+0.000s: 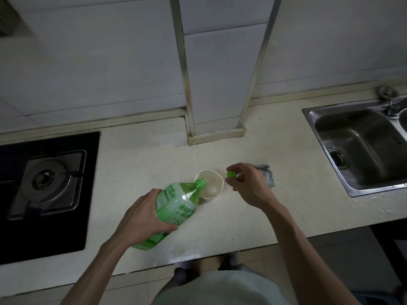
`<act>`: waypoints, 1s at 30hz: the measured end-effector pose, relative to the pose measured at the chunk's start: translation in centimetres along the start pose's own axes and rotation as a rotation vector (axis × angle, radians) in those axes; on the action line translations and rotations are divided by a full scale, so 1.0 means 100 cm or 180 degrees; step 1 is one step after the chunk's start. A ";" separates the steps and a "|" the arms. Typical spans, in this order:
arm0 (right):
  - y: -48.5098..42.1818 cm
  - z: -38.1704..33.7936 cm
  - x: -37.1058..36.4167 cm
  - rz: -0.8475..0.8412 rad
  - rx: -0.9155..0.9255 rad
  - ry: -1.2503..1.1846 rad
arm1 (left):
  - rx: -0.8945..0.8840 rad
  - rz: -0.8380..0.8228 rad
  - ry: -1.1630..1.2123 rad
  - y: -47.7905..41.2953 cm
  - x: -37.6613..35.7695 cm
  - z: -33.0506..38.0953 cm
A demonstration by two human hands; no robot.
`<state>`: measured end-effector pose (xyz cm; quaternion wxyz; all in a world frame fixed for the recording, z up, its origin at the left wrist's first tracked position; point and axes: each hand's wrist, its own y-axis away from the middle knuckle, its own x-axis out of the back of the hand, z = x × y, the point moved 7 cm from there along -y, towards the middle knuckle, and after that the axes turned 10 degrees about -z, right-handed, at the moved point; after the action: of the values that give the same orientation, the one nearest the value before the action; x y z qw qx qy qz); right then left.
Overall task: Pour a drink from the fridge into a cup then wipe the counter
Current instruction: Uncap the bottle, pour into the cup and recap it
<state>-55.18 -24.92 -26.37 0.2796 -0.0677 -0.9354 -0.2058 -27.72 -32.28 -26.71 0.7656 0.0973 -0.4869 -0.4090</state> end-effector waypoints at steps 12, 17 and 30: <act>0.002 0.000 -0.002 -0.0013 -0.0023 -0.0024 | 0.0021 -0.0001 0.0009 0.003 0.000 -0.001; 0.001 0.001 -0.004 -0.0027 -0.0025 -0.0053 | 0.0033 -0.0004 -0.0009 0.004 0.000 -0.001; 0.000 0.000 -0.006 -0.0051 -0.0017 -0.0079 | 0.0056 -0.0019 0.0012 0.005 -0.001 -0.004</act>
<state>-54.72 -24.96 -26.70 0.2662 -0.0635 -0.9387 -0.2097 -27.11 -31.97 -26.71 0.7644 0.1062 -0.4888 -0.4068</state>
